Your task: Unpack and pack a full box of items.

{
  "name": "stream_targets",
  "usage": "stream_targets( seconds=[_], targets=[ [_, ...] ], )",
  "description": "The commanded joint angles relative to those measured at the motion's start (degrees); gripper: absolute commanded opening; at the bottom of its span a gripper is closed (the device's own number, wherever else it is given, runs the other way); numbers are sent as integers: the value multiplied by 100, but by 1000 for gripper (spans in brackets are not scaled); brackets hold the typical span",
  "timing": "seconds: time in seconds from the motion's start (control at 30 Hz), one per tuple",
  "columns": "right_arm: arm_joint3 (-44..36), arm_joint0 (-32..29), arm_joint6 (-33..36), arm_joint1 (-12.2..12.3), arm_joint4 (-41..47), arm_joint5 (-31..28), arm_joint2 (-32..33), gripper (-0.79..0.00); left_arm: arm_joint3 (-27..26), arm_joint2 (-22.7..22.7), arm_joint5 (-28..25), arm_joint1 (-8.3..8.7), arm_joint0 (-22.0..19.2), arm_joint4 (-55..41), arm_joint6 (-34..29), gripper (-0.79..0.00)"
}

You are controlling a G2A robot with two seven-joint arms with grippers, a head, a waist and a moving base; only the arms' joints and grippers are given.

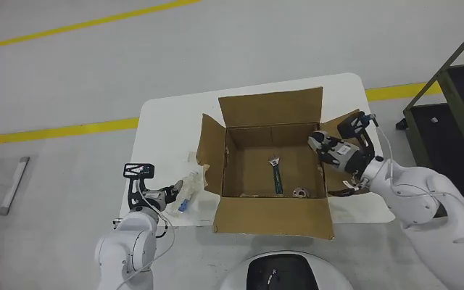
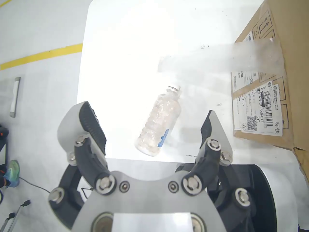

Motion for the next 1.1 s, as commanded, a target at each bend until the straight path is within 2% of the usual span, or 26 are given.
stream_targets(
  seconds=[0.0,0.2,0.3,0.37,0.87,0.93,1.07],
  targets=[
    [-147,147,136,-13,-438,301,-181,-785,0,0,0,0,0,0,0,0],
    [-178,988,887,-237,-1503,2333,-1500,-785,0,0,0,0,0,0,0,0],
    [155,1419,1177,-396,-1831,2980,-2222,-785,0,0,0,0,0,0,0,0],
    [378,1602,1242,-489,-1873,3222,-2528,-785,0,0,0,0,0,0,0,0],
    [428,1580,1247,-488,-1959,3247,-2538,-785,0,0,0,0,0,0,0,0],
    [528,1676,1673,-503,-2853,3708,-2755,-785,0,0,0,0,0,0,0,0],
    [439,1914,2136,-706,-3058,4519,-3264,-785,0,0,0,0,0,0,0,0]
  ],
)
